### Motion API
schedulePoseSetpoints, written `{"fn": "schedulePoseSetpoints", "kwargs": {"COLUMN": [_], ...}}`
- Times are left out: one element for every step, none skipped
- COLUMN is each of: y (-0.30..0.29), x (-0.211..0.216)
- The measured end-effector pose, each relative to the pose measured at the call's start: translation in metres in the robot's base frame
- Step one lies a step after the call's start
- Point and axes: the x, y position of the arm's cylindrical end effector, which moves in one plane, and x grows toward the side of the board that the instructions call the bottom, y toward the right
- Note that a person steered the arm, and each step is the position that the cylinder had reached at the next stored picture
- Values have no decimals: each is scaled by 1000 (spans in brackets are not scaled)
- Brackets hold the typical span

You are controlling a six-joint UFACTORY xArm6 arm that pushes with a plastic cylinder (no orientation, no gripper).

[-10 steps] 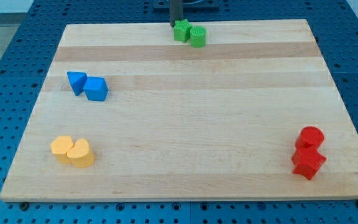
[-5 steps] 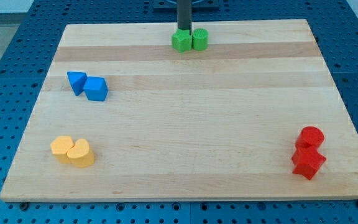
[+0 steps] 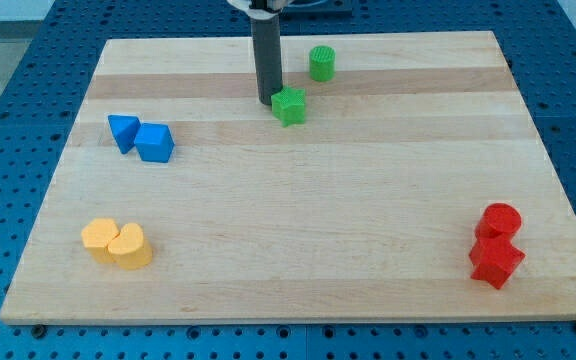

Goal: Nudge red circle down a bit

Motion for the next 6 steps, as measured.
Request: {"fn": "schedulePoseSetpoints", "kwargs": {"y": [4, -3, -2, 19, 58, 87], "x": [15, -18, -66, -93, -106, -109]}}
